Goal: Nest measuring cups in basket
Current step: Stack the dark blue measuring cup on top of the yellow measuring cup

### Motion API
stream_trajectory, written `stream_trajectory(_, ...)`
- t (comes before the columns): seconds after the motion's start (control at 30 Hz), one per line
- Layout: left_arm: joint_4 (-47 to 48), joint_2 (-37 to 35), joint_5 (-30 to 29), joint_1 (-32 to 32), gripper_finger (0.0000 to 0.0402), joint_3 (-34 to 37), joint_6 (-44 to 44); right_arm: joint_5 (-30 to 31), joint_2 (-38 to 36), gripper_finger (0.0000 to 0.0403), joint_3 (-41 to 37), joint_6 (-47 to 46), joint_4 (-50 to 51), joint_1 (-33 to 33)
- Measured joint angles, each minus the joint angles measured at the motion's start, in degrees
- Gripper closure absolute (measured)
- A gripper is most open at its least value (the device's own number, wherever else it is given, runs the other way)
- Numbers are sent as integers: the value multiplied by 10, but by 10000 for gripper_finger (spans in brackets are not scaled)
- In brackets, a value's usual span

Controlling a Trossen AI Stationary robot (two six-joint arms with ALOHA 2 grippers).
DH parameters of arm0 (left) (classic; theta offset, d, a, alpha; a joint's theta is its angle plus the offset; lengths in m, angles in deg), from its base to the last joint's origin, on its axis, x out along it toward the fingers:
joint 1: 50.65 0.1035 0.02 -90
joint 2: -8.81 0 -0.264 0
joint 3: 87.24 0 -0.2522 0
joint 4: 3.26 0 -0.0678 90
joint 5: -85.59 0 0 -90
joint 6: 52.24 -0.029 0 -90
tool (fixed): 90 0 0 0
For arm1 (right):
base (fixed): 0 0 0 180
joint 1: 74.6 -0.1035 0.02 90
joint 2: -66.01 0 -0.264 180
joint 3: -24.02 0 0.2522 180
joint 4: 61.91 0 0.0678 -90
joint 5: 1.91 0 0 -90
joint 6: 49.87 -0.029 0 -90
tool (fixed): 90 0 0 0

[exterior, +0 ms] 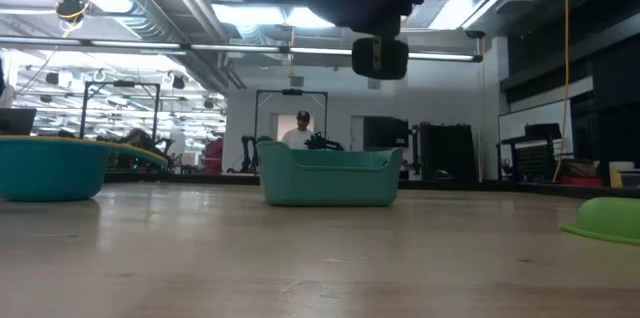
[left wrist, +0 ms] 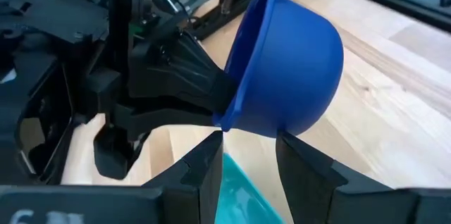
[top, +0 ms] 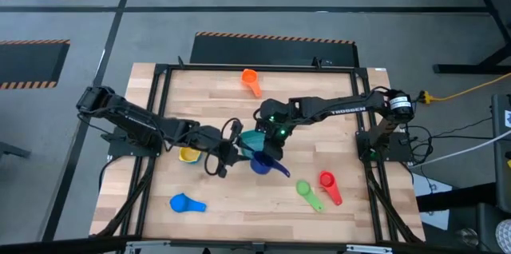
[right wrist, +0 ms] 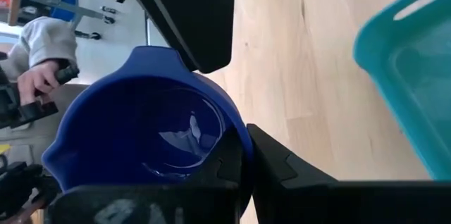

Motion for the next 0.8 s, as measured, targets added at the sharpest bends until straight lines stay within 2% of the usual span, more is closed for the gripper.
stream_trajectory(0.33,-26,0,-13,-7,276,0,-1,-9,0,389,0,18,0,-10)
stream_trajectory(0.63,-57,0,-8,-13,276,0,0,-7,0,389,-1,86,1,-17)
stream_trajectory(0.8,-58,0,-8,-22,276,0,0,-6,0,389,-1,93,1,-17)
